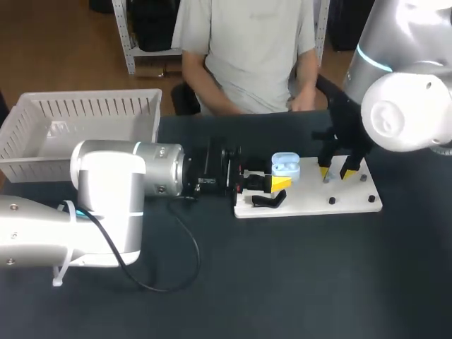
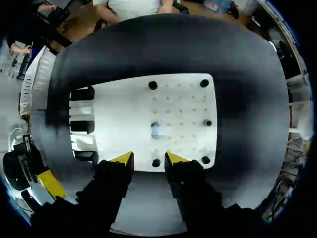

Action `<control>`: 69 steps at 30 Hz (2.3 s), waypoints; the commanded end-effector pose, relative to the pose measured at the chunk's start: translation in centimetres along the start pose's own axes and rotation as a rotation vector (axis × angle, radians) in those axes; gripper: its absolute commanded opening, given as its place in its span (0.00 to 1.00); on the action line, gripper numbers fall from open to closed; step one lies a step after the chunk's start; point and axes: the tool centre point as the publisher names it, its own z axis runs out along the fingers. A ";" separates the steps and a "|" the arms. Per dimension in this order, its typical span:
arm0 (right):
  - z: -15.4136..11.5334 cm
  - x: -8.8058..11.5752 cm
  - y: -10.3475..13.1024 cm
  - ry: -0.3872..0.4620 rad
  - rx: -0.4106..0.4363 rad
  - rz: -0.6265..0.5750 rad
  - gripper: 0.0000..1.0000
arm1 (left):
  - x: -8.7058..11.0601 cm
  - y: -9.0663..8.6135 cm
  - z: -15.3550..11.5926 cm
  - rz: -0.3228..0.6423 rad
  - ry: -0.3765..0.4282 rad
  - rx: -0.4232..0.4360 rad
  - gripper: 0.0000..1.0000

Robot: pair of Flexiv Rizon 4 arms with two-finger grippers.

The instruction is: Pick up each earbud case from the left stands, insert the matching earbuds, close the lid, and place the case in the box.

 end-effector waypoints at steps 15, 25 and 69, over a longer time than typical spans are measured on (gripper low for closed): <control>2.1 -1.7 -0.7 0.023 0.005 0.056 0.33 | 0.0 -0.1 0.0 0.002 -0.001 -0.004 0.00; 2.4 -1.9 -0.9 0.026 0.004 0.065 0.31 | 0.0 -0.1 0.0 0.002 -0.001 -0.004 0.00; -5.7 1.4 -1.8 -0.008 -0.055 0.088 0.00 | 0.0 -0.1 0.0 0.002 -0.001 -0.004 0.00</control>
